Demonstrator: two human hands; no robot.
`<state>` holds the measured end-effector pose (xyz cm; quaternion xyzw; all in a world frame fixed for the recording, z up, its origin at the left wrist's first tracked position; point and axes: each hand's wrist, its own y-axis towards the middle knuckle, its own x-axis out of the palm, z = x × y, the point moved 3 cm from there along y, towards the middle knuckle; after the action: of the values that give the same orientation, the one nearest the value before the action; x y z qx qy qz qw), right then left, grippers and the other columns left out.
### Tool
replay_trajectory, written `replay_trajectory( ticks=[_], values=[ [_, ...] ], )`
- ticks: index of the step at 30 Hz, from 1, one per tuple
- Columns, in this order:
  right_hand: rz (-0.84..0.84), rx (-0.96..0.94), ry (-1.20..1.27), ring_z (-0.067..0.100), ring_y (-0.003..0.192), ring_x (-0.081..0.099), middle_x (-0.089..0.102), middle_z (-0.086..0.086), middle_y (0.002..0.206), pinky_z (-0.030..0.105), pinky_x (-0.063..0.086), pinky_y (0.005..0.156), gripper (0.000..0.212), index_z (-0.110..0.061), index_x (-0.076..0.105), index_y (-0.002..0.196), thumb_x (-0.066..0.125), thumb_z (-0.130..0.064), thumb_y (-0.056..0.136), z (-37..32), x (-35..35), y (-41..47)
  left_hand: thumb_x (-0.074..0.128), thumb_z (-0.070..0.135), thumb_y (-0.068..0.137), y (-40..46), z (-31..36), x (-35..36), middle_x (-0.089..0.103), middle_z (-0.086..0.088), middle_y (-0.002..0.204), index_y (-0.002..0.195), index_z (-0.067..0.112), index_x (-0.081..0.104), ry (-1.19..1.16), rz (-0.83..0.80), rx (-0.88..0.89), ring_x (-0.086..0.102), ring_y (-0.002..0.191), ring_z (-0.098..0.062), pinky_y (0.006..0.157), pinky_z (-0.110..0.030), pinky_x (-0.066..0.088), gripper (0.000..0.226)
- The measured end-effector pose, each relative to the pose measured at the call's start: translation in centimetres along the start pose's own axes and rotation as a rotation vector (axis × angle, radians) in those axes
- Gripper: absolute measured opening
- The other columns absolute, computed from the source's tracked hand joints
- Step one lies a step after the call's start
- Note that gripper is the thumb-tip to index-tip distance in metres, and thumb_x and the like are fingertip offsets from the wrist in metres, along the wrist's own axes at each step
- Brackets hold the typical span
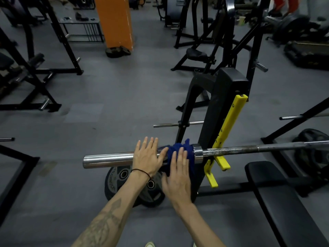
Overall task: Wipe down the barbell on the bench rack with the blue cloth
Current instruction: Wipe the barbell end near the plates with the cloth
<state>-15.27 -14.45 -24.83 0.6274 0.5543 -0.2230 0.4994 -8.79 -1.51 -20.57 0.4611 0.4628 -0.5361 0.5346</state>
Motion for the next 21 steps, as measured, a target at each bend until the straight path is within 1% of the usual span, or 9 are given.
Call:
replay_trajectory(
  ticks=[3, 4, 6, 8, 10, 12, 15, 18, 21],
  values=[
    [-0.036, -0.237, -0.096, 0.033, 0.159, 0.009, 0.011, 0.02, 0.171, 0.046, 0.012, 0.128, 0.09, 0.0, 0.023, 0.162, 0.068, -0.02, 0.087, 0.1, 0.2, -0.1, -0.02, 0.073, 0.081, 0.1, -0.2, -0.4, 0.024, 0.0, 0.165, 0.159, 0.021, 0.021, -0.004, -0.006, 0.0, 0.012, 0.154, -0.018, 0.126, -0.041, 0.003, 0.102],
    [-0.03, -0.24, -0.137, 0.032, 0.159, 0.01, 0.012, 0.019, 0.171, 0.047, 0.015, 0.127, 0.09, 0.0, 0.025, 0.161, 0.07, -0.017, 0.085, 1.3, -0.1, 0.1, -0.023, 0.074, 0.08, -0.1, -0.4, -0.4, 0.021, 0.0, 0.166, 0.159, 0.021, 0.019, 0.015, 0.001, 0.026, 0.009, 0.155, -0.018, 0.126, -0.041, 0.0, 0.105],
    [0.008, -0.096, -0.14, 0.034, 0.159, 0.011, 0.012, 0.021, 0.171, 0.049, 0.016, 0.126, 0.093, 0.001, 0.024, 0.161, 0.072, -0.014, 0.083, 3.3, -0.8, 0.1, -0.033, 0.075, 0.076, -0.4, -0.7, -0.2, 0.014, -0.001, 0.167, 0.16, 0.022, 0.015, 0.045, 0.002, 0.066, 0.003, 0.155, -0.019, 0.126, -0.042, -0.001, 0.11],
    [0.002, -0.011, -0.101, 0.035, 0.159, 0.008, 0.008, 0.022, 0.171, 0.049, 0.015, 0.126, 0.094, 0.001, 0.018, 0.162, 0.069, -0.022, 0.086, 2.5, -0.5, -0.5, -0.035, 0.076, 0.073, -0.1, -1.0, -0.1, 0.015, -0.001, 0.167, 0.16, 0.022, 0.015, 0.046, 0.003, 0.054, 0.005, 0.155, -0.019, 0.126, -0.043, 0.004, 0.113],
    [-0.05, -0.124, -0.108, 0.036, 0.159, 0.008, 0.006, 0.022, 0.171, 0.049, 0.018, 0.128, 0.094, 0.0, 0.016, 0.163, 0.064, -0.029, 0.087, 0.9, 0.5, -1.1, -0.032, 0.078, 0.073, 0.6, -0.8, -0.1, 0.023, -0.002, 0.166, 0.16, 0.022, 0.018, 0.004, -0.02, 0.017, 0.014, 0.154, -0.019, 0.126, -0.04, 0.01, 0.115],
    [-0.081, -0.258, -0.158, 0.034, 0.159, 0.01, 0.007, 0.019, 0.172, 0.049, 0.024, 0.127, 0.095, -0.002, 0.018, 0.163, 0.068, -0.026, 0.085, 1.5, 0.3, -0.7, -0.02, 0.077, 0.079, 1.6, -0.6, -0.3, 0.025, -0.003, 0.165, 0.16, 0.02, 0.018, -0.042, -0.047, -0.01, 0.016, 0.153, -0.02, 0.125, -0.039, 0.013, 0.107],
    [-0.053, -0.152, -0.178, 0.033, 0.159, 0.011, 0.007, 0.019, 0.172, 0.048, 0.021, 0.124, 0.095, -0.001, 0.018, 0.163, 0.068, -0.018, 0.084, 3.9, -1.0, 0.2, -0.015, 0.074, 0.082, 2.4, -0.7, -0.7, 0.018, -0.004, 0.167, 0.16, 0.017, 0.016, -0.071, -0.074, -0.021, 0.009, 0.155, -0.02, 0.126, -0.039, 0.008, 0.102],
    [-0.048, -0.012, -0.052, 0.035, 0.159, 0.008, 0.006, 0.021, 0.171, 0.047, 0.014, 0.125, 0.099, 0.001, 0.016, 0.163, 0.069, -0.023, 0.083, 1.9, -0.3, -0.8, -0.027, 0.073, 0.082, 1.0, -0.4, -0.3, 0.024, -0.006, 0.165, 0.157, 0.014, 0.026, -0.023, 0.006, 0.01, 0.012, 0.154, -0.022, 0.126, -0.04, 0.007, 0.109],
    [-0.083, -0.168, -0.054, 0.033, 0.159, 0.011, 0.01, 0.019, 0.172, 0.044, 0.013, 0.126, 0.101, -0.002, 0.021, 0.162, 0.076, -0.024, 0.081, 1.0, 0.5, -1.2, -0.013, 0.068, 0.095, -0.1, -0.1, 0.6, 0.04, -0.008, 0.157, 0.15, 0.012, 0.043, -0.013, 0.044, 0.031, 0.027, 0.15, -0.025, 0.124, -0.045, 0.018, 0.097]
  ],
)
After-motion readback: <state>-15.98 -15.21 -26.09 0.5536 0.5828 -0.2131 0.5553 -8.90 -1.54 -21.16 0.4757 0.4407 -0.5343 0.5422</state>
